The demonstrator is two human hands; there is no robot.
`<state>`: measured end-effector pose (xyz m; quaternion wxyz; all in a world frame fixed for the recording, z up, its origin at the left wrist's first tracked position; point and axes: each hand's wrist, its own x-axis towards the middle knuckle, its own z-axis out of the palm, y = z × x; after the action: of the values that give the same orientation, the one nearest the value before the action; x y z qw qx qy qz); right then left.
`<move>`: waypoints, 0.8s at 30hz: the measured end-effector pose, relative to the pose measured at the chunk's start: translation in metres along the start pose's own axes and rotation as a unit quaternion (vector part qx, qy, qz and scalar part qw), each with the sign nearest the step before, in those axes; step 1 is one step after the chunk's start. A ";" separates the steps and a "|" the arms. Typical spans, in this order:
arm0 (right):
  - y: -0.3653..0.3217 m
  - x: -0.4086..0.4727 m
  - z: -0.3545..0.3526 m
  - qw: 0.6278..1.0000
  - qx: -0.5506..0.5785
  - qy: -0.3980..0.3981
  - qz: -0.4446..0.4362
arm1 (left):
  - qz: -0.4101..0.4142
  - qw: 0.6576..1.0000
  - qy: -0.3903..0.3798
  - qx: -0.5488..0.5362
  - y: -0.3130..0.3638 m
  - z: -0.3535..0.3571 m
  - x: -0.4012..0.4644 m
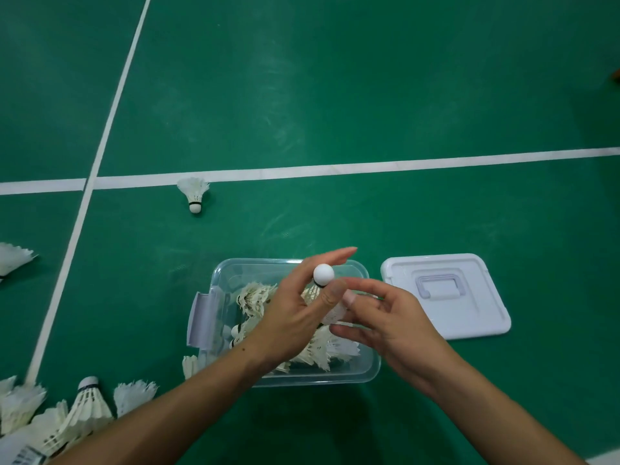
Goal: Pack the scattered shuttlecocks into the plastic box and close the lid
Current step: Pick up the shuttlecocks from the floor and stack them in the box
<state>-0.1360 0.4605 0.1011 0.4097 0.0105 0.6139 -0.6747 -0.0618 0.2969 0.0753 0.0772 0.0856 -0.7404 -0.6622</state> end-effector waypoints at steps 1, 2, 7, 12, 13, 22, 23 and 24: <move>0.000 -0.001 -0.002 1.000 0.028 0.002 0.003 | 0.000 1.000 -0.009 -0.007 0.000 0.003 -0.001; 0.000 -0.001 -0.006 0.999 0.040 0.010 0.003 | 0.005 1.000 -0.015 -0.004 -0.002 0.004 -0.001; 0.007 -0.006 -0.036 0.984 -0.111 0.114 -0.074 | 0.007 0.985 -0.045 0.164 -0.027 -0.005 -0.001; 0.013 -0.013 -0.060 0.931 -0.284 0.175 -0.145 | 0.054 0.905 -0.145 0.397 -0.044 -0.003 -0.003; 0.014 -0.015 -0.061 0.923 -0.307 0.175 -0.152 | 0.067 0.890 -0.150 0.425 -0.046 0.002 -0.004; 0.015 -0.023 -0.051 0.844 -0.497 0.112 -0.171 | 0.085 0.847 -0.108 0.514 -0.059 0.013 0.000; 0.016 -0.021 -0.049 0.838 -0.508 0.105 -0.171 | 0.087 0.850 -0.105 0.509 -0.058 0.007 0.000; 0.017 -0.019 -0.046 0.835 -0.513 0.100 -0.172 | 0.091 0.849 -0.104 0.509 -0.058 0.001 -0.001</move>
<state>-0.1359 0.5106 0.0860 0.1696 -0.2393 0.9017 -0.3176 -0.0601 0.2917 0.0177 0.0055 -0.0240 -0.9820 -0.1873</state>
